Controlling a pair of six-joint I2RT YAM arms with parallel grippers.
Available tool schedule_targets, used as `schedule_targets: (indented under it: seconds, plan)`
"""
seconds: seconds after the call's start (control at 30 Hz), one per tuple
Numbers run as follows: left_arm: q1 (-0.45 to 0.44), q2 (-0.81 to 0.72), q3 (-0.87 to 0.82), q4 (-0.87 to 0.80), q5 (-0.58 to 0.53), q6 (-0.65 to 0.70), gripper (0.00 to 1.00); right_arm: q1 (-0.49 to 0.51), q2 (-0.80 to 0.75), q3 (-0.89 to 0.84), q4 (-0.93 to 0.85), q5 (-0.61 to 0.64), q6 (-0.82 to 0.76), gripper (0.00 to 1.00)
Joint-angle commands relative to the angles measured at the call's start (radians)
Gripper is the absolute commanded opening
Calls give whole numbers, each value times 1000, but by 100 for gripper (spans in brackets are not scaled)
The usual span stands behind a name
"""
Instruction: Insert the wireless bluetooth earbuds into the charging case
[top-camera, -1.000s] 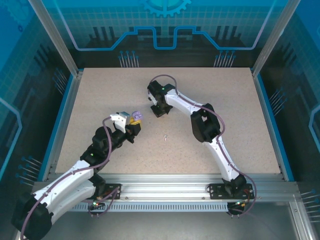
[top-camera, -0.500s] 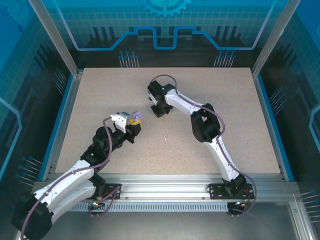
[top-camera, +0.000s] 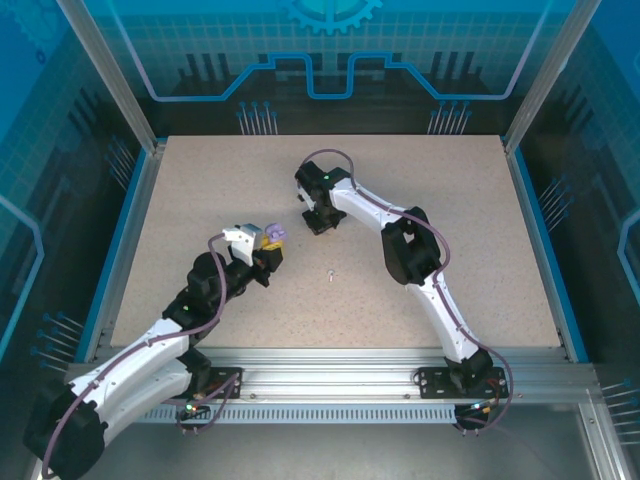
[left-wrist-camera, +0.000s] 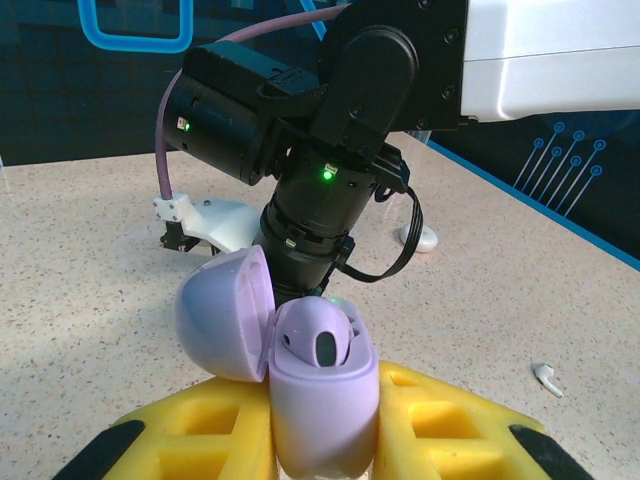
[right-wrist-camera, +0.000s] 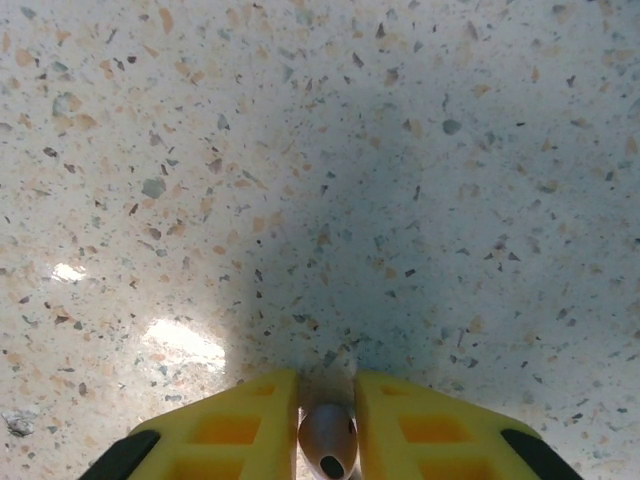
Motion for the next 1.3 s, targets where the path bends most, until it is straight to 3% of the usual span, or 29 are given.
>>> schedule_targets:
  seconds: [0.0, 0.43, 0.67, 1.27]
  plan:
    - [7, -7, -8, 31, 1, -17, 25, -22, -11, -31, -92, 18, 12, 20]
    - [6, 58, -17, 57, 21, -27, 25, -42, -153, -191, -20, 0, 60, 17]
    - [-2, 179, -67, 190, 39, -57, 23, -74, -297, -369, 70, -65, 138, 17]
    - [-160, 820, 16, 751, 1, -95, 21, -131, -570, -664, 300, -231, 333, 16]
